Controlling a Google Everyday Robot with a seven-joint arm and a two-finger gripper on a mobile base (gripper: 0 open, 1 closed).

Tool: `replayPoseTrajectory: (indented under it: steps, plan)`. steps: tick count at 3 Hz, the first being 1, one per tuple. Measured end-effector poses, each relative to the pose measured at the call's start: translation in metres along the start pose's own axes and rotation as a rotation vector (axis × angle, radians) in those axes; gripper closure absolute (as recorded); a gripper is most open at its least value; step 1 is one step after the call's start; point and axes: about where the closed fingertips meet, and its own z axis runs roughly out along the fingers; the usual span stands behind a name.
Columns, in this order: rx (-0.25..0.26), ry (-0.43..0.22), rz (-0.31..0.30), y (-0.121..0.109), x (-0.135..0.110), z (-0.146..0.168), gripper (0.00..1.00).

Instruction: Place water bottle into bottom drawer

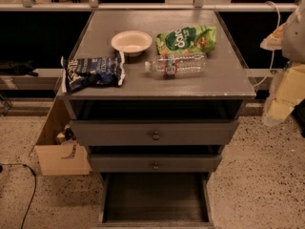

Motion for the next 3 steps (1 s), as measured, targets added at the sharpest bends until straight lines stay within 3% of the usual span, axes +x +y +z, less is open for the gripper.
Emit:
replayPoseTrajectory:
  steps: [1, 2, 3]
  plan:
    - [0.0, -0.001, 0.0, 0.0, 0.0, 0.0, 0.0]
    - [-0.015, -0.076, 0.011, -0.015, -0.001, 0.014, 0.0]
    - [-0.067, -0.304, -0.009, -0.055, -0.027, 0.052, 0.0]
